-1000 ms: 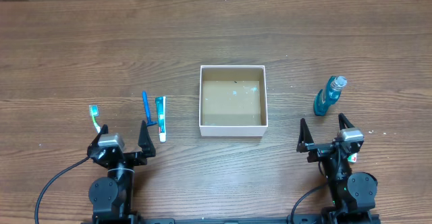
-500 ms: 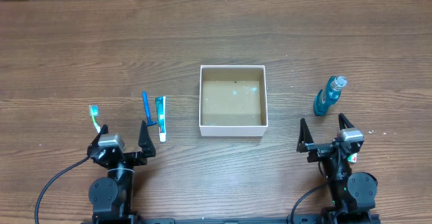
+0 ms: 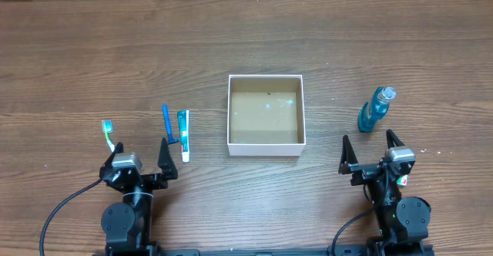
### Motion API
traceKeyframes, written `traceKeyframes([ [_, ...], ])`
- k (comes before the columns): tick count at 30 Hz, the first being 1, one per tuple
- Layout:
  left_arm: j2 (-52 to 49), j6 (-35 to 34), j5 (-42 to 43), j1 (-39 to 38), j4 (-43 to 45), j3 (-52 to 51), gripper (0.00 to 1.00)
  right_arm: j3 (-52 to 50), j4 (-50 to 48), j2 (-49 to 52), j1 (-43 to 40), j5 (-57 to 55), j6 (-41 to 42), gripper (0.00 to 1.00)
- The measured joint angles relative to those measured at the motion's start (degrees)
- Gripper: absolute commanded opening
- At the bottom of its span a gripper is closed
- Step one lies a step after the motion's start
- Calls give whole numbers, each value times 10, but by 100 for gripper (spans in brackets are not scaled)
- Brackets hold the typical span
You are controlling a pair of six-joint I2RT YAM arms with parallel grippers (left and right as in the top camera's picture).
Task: Pack container
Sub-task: 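Move the right gripper toward the blue Listerine bottle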
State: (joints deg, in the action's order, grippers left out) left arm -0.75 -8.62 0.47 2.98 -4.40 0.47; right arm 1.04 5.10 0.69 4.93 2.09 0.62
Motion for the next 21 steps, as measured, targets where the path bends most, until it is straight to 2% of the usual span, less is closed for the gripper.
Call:
traceKeyframes([
  [6,0,0,0,0,1,0,100,0,-5,0,0,19,8,100],
  [9,0,-26,18,0,-2,1,100,2,18,1,0,20,39,100],
  [12,0,-45,45,0,-59,29,100,27,62,39,0,17,70,100],
  [16,-43,-45,60,0,-127,133,100,151,71,181,0,-6,82,100],
  [18,-90,-45,63,0,-141,188,100,209,93,243,0,-14,83,100],
  [19,-137,-43,64,0,-156,231,100,285,120,325,0,-19,83,100],
  [21,-209,-33,65,0,-189,288,100,376,176,407,0,-24,83,100],
])
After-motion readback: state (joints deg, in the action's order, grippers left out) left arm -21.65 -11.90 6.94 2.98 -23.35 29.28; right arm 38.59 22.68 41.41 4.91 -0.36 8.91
